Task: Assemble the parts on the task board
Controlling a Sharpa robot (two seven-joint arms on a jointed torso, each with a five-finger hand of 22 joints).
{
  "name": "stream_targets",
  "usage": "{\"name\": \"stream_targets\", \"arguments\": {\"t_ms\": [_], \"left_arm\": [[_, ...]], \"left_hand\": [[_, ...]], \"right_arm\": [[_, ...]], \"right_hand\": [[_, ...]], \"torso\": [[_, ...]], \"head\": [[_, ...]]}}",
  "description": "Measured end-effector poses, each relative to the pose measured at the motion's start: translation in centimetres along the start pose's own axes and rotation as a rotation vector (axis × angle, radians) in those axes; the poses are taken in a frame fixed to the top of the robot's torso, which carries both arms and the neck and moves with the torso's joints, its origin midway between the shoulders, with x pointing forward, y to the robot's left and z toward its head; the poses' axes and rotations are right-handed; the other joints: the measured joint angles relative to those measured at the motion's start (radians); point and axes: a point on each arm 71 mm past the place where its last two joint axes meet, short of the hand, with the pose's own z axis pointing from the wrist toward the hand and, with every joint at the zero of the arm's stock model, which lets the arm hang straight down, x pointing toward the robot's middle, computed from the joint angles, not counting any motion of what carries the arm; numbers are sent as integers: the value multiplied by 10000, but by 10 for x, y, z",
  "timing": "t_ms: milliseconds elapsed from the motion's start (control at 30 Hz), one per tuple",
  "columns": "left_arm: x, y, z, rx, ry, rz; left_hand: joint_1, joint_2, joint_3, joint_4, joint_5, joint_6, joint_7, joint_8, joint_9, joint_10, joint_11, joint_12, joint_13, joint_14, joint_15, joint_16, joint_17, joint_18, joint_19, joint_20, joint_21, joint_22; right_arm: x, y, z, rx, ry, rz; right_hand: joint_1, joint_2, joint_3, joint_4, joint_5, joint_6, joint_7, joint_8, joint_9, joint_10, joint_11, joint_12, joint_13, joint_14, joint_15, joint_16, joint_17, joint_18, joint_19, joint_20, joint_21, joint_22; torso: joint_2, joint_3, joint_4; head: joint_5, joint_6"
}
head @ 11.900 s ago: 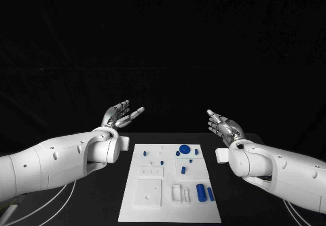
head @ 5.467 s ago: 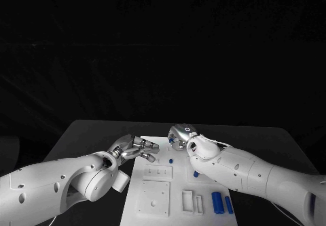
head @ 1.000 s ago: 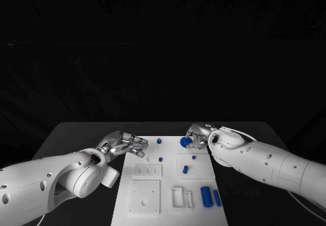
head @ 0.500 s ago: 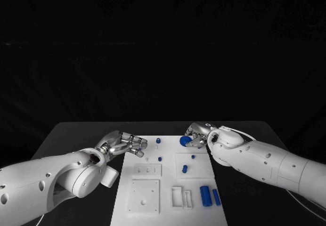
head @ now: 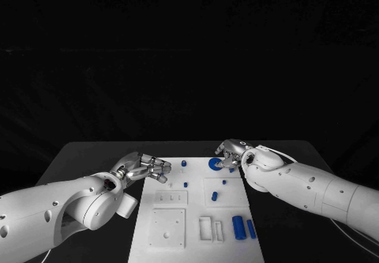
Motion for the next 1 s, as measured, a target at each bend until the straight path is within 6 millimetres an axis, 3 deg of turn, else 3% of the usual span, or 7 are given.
{"name": "stream_targets", "arguments": {"t_ms": [700,800,1000], "left_arm": [[1,0,0,-16,34,-6],[1,0,0,-18,40,-7],[1,0,0,-24,42,-7]], "left_hand": [[0,0,0,0,0,-27,-26,0,1,-37,-37,0,0,0,0,0,0,0,0,0,78,-72],[0,0,0,0,0,-26,-26,0,1,-37,-37,0,0,0,0,0,0,0,0,0,78,-71],[0,0,0,0,0,-26,-26,0,1,-37,-37,0,0,0,0,0,0,0,0,0,77,-86]], "right_arm": [[12,2,7,251,766,9],[11,2,8,274,803,11],[11,2,9,274,831,22]], "right_hand": [[-40,41,1,55,0,79,-27,0,1,0,0,0,-1,0,0,0,-2,1,0,-1,0,-1],[-40,40,8,50,0,340,-57,-21,-13,0,0,0,4,0,0,0,-3,0,0,-1,0,-1],[-240,134,974,-250,-202,1069,-82,-83,-20,1,1,63,59,0,0,0,17,0,0,-1,41,-1]], "torso": [[17,12,-1],[17,13,-1],[12,13,0]], "head": [[15,-56],[14,-62],[16,-102]]}}
